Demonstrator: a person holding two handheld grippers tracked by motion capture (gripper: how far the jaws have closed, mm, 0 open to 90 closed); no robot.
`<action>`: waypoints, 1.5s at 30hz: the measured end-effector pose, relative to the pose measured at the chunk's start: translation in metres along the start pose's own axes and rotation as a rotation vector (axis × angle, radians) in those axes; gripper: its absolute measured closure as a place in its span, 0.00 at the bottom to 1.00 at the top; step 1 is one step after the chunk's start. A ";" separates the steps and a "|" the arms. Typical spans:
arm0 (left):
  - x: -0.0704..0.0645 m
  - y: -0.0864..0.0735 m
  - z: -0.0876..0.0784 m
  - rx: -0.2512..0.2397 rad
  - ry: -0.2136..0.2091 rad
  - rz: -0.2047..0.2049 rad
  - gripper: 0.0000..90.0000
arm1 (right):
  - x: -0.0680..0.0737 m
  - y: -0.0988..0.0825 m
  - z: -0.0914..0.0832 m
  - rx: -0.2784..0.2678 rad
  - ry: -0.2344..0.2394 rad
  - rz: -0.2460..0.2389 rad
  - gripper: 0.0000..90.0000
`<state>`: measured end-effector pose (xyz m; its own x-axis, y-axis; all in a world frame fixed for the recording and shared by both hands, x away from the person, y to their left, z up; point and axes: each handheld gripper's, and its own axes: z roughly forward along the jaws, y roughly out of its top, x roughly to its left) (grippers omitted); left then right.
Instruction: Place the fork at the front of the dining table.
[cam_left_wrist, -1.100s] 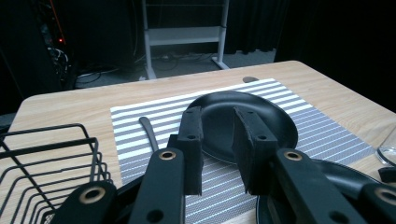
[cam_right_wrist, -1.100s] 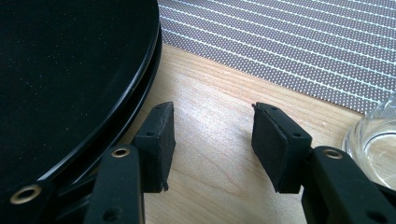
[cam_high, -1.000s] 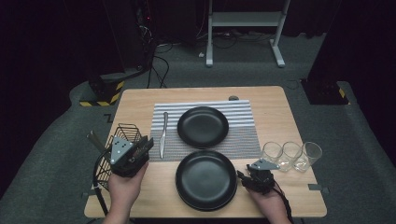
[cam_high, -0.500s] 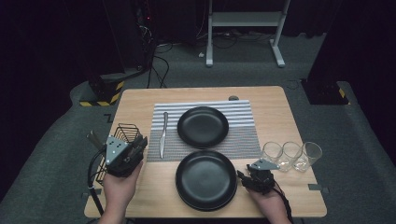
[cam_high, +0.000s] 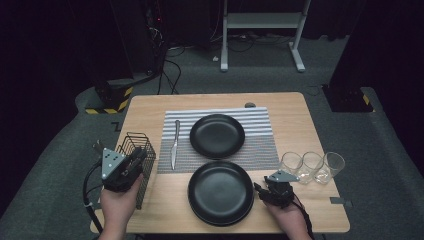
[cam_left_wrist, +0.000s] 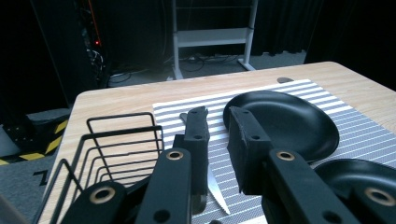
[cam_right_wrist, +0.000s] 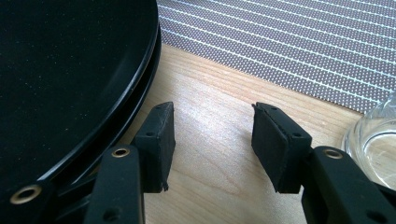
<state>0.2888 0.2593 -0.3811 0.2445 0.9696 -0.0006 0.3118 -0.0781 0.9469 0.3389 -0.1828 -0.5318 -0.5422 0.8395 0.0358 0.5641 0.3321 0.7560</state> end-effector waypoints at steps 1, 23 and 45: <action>0.001 0.000 -0.001 0.003 0.004 0.006 0.85 | 0.000 0.000 0.000 0.000 0.000 0.000 0.54; 0.013 -0.012 -0.005 0.059 0.014 -0.014 0.75 | 0.000 0.000 0.000 0.000 -0.001 -0.002 0.54; 0.012 -0.012 -0.001 0.091 -0.011 -0.008 0.90 | 0.001 0.000 0.000 0.000 -0.001 -0.003 0.54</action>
<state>0.2872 0.2723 -0.3926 0.2516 0.9677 -0.0124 0.3962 -0.0913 0.9136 0.3386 -0.1824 -0.5317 -0.5432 0.8390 0.0323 0.5620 0.3348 0.7563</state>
